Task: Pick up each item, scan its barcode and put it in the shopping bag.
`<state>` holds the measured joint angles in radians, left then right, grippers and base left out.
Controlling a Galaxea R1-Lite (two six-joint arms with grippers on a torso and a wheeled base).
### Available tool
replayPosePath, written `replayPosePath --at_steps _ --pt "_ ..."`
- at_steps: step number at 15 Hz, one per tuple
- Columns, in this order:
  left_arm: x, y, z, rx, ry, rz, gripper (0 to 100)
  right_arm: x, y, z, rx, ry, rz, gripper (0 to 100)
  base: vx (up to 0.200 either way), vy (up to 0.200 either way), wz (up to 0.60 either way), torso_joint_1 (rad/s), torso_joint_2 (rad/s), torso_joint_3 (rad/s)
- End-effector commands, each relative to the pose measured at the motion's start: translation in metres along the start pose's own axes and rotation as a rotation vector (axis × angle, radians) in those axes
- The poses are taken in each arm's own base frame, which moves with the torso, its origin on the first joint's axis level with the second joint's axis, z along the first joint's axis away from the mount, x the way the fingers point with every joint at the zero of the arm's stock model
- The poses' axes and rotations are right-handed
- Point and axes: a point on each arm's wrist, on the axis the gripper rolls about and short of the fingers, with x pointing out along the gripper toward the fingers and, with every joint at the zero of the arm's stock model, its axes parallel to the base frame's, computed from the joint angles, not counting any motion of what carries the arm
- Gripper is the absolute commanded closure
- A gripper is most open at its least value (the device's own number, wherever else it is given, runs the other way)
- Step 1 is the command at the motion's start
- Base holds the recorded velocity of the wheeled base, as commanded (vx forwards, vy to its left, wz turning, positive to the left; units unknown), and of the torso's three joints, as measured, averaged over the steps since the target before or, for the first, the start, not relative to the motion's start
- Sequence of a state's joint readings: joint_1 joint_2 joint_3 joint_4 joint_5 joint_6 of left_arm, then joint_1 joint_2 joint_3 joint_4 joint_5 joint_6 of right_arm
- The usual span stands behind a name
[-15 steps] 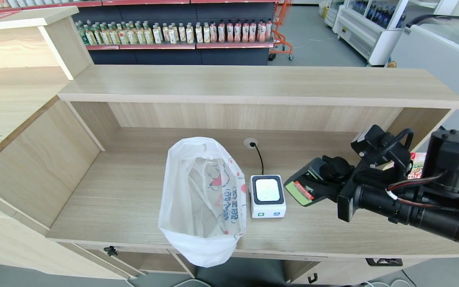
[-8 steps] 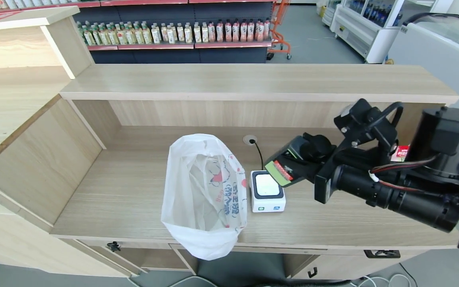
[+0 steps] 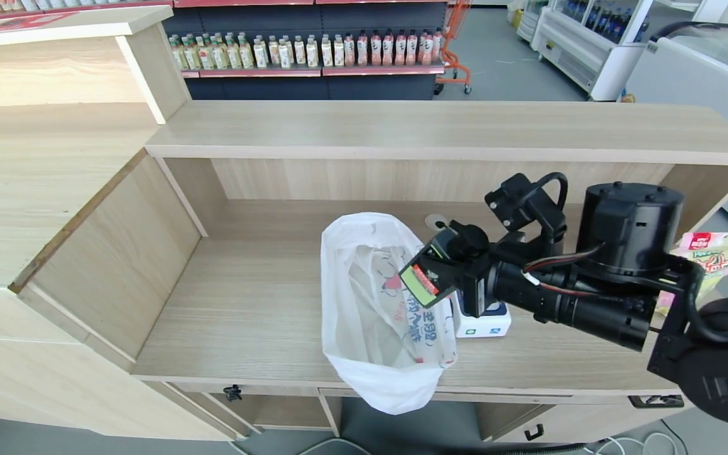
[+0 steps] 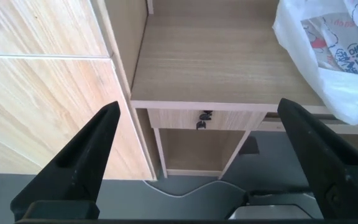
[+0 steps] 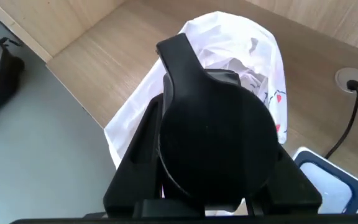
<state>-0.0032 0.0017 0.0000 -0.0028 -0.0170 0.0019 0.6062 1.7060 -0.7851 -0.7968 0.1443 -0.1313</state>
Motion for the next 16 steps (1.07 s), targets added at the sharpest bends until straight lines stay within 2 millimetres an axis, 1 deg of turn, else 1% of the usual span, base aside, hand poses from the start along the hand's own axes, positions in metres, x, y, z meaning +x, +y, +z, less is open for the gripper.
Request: replayPosePath --at_steps 1,2,3,4,6,7,9,14,16 --pt "0.000 0.000 0.000 0.001 0.000 0.000 0 0.020 -0.029 -0.029 0.033 0.083 -0.025 100 0.000 0.000 0.00 0.000 0.00 0.000" --pt "0.000 0.000 0.000 0.001 0.000 0.000 0 0.026 -0.039 -0.041 0.047 0.110 -0.023 100 0.000 0.000 0.00 0.000 0.00 0.000" --pt "0.000 0.000 0.000 0.003 0.000 0.000 0 0.030 -0.043 -0.048 0.054 0.128 -0.019 100 0.000 0.000 0.00 0.000 0.00 0.000" --pt "0.000 0.000 0.000 0.003 0.000 0.000 0 0.037 -0.046 -0.064 0.076 0.171 -0.011 100 0.000 0.000 0.00 0.000 0.00 0.000" --pt "0.000 0.000 0.000 0.003 0.000 0.000 0 0.047 -0.047 -0.080 0.104 0.173 0.021 100 0.000 0.000 0.00 0.000 0.00 0.000" --pt "0.000 0.000 0.000 0.003 0.000 0.000 0 0.055 -0.048 -0.093 0.105 0.160 0.035 100 0.000 0.000 0.00 0.000 0.00 0.000" --pt "0.000 0.000 0.000 0.003 0.000 0.000 0 0.063 -0.047 -0.106 0.105 0.167 0.039 100 0.000 0.000 0.00 0.000 0.00 0.000" --pt "0.000 0.000 0.000 0.004 0.000 0.000 0 0.076 -0.041 -0.127 0.094 0.206 0.059 100 0.000 0.000 0.00 0.000 0.00 0.000" --pt "0.000 0.000 0.000 0.004 0.000 0.000 0 0.080 -0.037 -0.134 0.064 0.209 0.068 100 0.000 0.000 0.00 0.000 0.00 0.000"
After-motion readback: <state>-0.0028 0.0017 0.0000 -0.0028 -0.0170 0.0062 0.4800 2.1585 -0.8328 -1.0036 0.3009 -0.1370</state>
